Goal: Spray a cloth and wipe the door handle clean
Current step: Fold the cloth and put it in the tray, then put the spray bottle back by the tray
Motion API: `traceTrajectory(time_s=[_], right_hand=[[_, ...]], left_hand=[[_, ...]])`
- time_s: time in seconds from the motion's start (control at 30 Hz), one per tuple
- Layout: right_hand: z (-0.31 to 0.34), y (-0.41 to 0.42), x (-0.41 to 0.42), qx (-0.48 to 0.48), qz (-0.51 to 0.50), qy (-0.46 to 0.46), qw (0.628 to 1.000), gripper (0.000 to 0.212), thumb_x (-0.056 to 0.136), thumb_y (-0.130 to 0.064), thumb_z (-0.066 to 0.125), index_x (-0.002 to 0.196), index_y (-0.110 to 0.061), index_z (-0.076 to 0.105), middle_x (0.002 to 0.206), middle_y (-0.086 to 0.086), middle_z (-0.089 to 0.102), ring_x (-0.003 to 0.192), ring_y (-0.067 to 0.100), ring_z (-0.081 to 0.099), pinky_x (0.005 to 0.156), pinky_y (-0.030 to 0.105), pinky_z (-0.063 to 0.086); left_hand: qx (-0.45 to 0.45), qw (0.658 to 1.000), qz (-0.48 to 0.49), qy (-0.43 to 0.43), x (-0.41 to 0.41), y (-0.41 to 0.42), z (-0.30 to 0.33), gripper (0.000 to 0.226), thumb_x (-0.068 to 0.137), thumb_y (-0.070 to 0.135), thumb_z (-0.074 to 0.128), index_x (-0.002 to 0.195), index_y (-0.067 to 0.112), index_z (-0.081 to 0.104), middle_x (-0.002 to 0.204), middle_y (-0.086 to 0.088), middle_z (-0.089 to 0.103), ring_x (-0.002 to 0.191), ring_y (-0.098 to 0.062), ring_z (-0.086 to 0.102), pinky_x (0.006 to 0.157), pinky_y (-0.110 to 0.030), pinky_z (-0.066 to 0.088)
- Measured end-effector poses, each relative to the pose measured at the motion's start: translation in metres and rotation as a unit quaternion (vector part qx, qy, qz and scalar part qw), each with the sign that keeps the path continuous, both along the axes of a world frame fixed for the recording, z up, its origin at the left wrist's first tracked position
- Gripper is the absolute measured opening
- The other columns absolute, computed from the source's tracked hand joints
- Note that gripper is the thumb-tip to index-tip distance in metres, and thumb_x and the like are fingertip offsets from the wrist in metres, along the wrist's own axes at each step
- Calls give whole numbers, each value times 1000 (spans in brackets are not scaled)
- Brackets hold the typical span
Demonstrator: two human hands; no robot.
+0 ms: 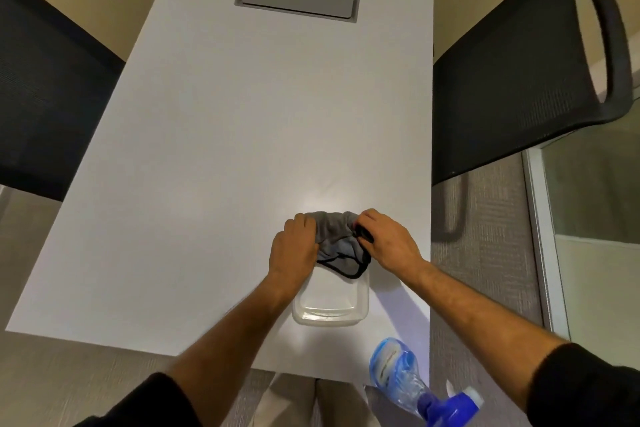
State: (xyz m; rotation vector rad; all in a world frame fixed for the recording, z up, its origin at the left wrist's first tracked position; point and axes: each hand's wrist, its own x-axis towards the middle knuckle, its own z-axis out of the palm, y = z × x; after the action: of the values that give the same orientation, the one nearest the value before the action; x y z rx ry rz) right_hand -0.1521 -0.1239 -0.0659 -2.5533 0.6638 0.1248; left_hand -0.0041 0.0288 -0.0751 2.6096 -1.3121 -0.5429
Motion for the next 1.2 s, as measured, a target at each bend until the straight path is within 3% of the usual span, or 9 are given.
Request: traceTrajectory(time_s=[0.17,0.4,0.57,0.67,0.73,0.8,0.97,1.1,1.2], right_hand=[[-10,7,9,-99,37,-34,994,6,90,-18,68,96,-17,69,88,0,71,82,24,50,61,39,44],[-31,14,23,-139,53,67,987,14,79,-7,75,75,-20,70,79,3,74,122,39,54,92,46,43],[-40,6,27,-95,85,120,985,16,93,-24,63,106,-25,73,109,3,75,137,33,41,103,40,32],[-26,-8,11,56,3,68,996,45,90,-36,69,134,-26,62,133,12,63,135,34,44,104,39,39],[-12,-14,-9,98,-48,11,994,52,93,-41,67,142,-28,55,131,8,61,127,25,50,96,24,42],[5,-15,-30,113,-88,-19,989,51,95,-38,65,143,-28,52,124,-1,66,118,17,53,90,21,43],[53,-7,-93,176,-189,-33,965,36,97,-16,64,132,-22,63,104,-2,72,93,15,67,86,40,57],[73,15,-157,186,-251,-15,950,40,98,-6,57,136,-20,59,114,5,71,94,7,65,78,17,53],[75,41,-198,185,-255,28,949,44,99,-3,52,138,-24,56,120,4,70,100,11,65,80,16,51]], left_hand=[[62,996,-44,-39,-7,-1,-15,33,103,19,49,135,15,49,133,-7,57,115,-25,54,90,-33,46],[140,984,-79,-73,-13,-4,-31,25,102,25,56,125,18,62,123,-7,64,114,-24,51,91,-34,45],[144,980,-108,-89,-10,-4,-30,29,101,27,58,127,15,62,127,-10,64,117,-26,51,94,-35,44],[107,985,-111,-76,-4,-1,-20,21,100,23,54,117,18,65,122,-7,66,112,-27,52,88,-36,43],[64,988,-126,-66,0,4,-12,21,99,20,53,116,18,64,122,-5,65,111,-27,54,86,-36,43],[21,989,-147,-26,1,10,2,24,98,21,52,118,18,65,124,-3,65,110,-26,56,85,-36,46],[-28,973,-146,175,-33,34,39,35,95,22,60,130,24,63,131,6,64,122,-17,57,94,-28,47],[14,941,-181,287,-77,59,49,59,91,29,68,147,25,48,150,4,51,135,-15,48,111,-28,38],[57,932,-207,294,-113,78,43,75,87,33,73,153,30,37,158,6,41,144,-14,39,119,-32,33]])
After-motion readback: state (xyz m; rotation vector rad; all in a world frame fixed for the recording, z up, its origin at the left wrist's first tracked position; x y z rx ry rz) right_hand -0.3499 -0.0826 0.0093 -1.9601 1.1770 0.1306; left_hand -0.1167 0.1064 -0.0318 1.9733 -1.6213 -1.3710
